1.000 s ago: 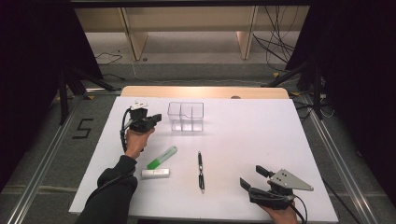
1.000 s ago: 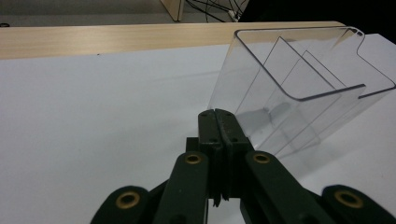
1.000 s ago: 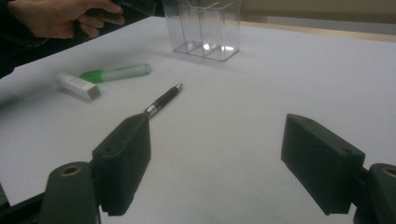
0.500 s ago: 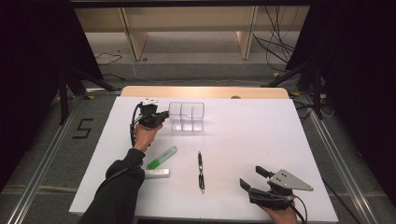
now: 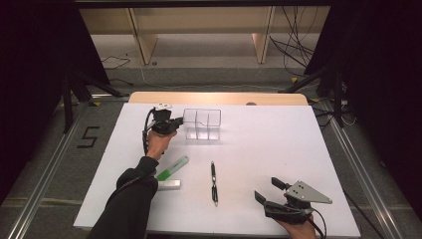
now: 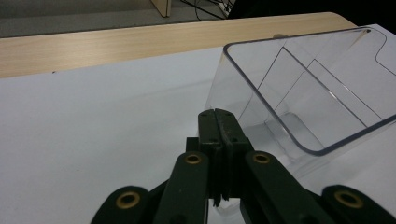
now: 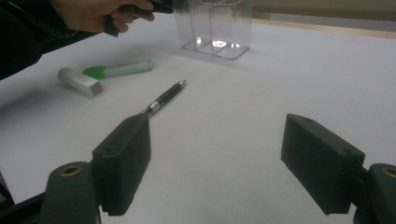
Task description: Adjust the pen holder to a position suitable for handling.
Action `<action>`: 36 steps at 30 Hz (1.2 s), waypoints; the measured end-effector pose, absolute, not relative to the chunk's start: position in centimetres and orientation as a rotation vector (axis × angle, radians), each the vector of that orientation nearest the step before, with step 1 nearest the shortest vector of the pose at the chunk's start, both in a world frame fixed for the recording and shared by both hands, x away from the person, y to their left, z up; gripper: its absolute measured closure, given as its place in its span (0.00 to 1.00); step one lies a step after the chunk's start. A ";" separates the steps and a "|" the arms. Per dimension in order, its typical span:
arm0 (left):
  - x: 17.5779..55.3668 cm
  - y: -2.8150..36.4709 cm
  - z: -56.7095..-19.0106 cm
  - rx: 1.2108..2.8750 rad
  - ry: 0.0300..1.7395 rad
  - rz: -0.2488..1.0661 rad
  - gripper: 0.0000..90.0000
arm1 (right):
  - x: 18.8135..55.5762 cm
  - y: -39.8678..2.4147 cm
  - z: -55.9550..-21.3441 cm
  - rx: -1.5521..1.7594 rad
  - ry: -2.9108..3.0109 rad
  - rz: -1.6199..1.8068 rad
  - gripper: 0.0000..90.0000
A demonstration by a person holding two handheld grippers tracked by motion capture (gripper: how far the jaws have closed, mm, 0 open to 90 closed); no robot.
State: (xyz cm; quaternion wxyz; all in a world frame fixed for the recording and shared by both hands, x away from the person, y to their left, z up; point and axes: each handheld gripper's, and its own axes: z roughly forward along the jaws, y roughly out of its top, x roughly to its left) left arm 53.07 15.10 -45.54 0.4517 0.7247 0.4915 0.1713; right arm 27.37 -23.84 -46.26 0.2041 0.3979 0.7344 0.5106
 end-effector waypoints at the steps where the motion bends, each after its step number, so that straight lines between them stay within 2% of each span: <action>1: 53.1 14.8 -45.5 1.791 1.212 0.425 0.99 | 27.4 -23.9 -46.3 1.109 2.049 1.423 0.28; 13: 52.9 12.2 -45.5 1.817 1.176 0.391 0.99 | 27.4 -23.9 -46.2 1.110 2.049 1.422 0.28; 18: 52.8 12.4 -45.5 1.843 1.158 0.401 0.98 | 27.3 -24.0 -46.2 1.112 2.049 1.421 0.28; 22: 52.3 13.6 -45.3 1.850 1.153 0.371 0.91 | 27.3 -24.1 -46.3 1.116 2.043 1.424 0.28; 23: 52.1 13.8 -45.1 1.846 1.151 0.362 0.85 | 27.3 -24.0 -46.2 1.119 2.047 1.420 0.28; 24: 51.9 14.1 -44.9 1.844 1.146 0.355 0.85 | 27.3 -24.0 -46.2 1.119 2.047 1.420 0.28; 27: 50.9 14.9 -44.3 1.811 1.168 0.305 0.75 | 27.3 -23.9 -46.3 1.117 2.049 1.418 0.28; 31: 49.4 15.2 -43.6 1.823 1.183 0.274 0.58 | 27.4 -23.8 -46.3 1.117 2.054 1.413 0.28; 36: 47.3 15.4 -43.1 1.820 1.185 0.259 0.44 | 27.3 -23.8 -46.3 1.127 2.053 1.405 0.28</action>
